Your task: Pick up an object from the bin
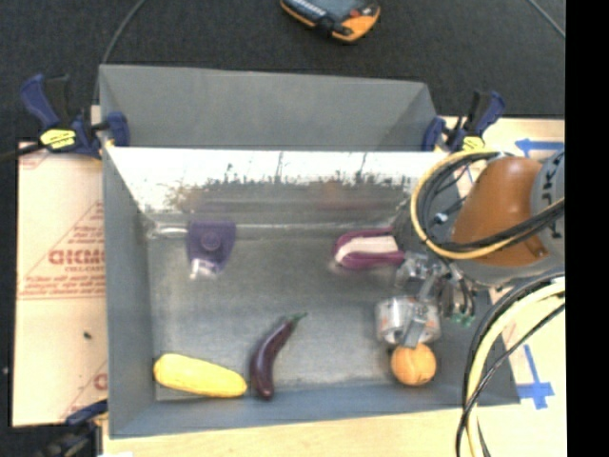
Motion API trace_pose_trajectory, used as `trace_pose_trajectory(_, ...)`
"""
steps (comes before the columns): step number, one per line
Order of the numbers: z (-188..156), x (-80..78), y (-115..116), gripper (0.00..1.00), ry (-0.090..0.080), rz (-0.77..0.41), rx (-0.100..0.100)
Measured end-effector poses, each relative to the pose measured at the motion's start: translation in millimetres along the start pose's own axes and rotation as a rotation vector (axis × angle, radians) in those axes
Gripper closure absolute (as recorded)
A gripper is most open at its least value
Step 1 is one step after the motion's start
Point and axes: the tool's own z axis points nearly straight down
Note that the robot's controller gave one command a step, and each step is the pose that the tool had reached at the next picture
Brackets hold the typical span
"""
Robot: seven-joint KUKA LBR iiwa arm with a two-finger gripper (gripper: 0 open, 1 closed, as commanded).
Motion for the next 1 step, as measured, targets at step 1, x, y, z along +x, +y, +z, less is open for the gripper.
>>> trace_pose_trajectory(1,7.3,-3.1,-7.6,0.00,-0.009,-0.086,-0.005)
